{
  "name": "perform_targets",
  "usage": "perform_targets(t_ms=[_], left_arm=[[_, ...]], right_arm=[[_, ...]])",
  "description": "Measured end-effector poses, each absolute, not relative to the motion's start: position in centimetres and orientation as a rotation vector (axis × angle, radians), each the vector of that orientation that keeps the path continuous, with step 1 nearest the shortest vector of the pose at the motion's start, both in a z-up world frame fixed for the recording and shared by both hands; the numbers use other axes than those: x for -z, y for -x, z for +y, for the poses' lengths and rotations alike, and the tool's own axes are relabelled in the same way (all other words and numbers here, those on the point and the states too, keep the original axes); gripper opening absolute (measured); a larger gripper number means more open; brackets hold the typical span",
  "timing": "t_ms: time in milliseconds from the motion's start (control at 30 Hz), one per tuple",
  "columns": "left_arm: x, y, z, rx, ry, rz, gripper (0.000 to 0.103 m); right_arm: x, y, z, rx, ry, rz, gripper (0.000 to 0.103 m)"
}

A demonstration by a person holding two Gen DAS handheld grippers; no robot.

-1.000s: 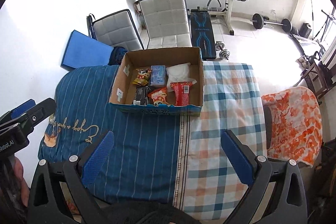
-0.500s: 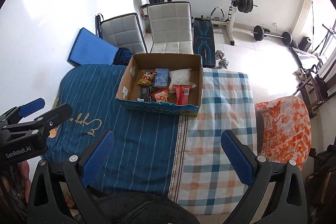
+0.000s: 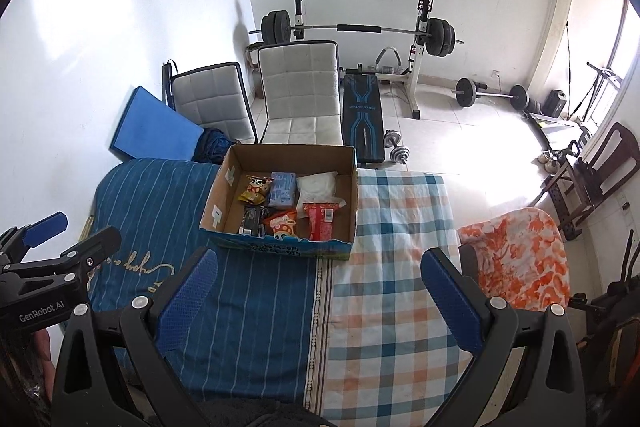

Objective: Organize soft objects

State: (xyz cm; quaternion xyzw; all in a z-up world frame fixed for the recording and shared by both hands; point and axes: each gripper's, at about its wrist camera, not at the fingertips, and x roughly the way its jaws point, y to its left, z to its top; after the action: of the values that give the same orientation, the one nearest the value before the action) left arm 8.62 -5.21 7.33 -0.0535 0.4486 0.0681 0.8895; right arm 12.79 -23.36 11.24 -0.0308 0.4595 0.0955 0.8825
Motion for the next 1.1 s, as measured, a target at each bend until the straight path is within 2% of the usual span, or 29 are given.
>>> perform_targets(t_ms=[1100], left_arm=[[-8.3, -8.8, -4.6, -0.146, 0.101, 0.893, 0.101]], right_arm=[[-11.0, -13.1, -22.5, -0.212, 0.064, 0.941, 0.103]])
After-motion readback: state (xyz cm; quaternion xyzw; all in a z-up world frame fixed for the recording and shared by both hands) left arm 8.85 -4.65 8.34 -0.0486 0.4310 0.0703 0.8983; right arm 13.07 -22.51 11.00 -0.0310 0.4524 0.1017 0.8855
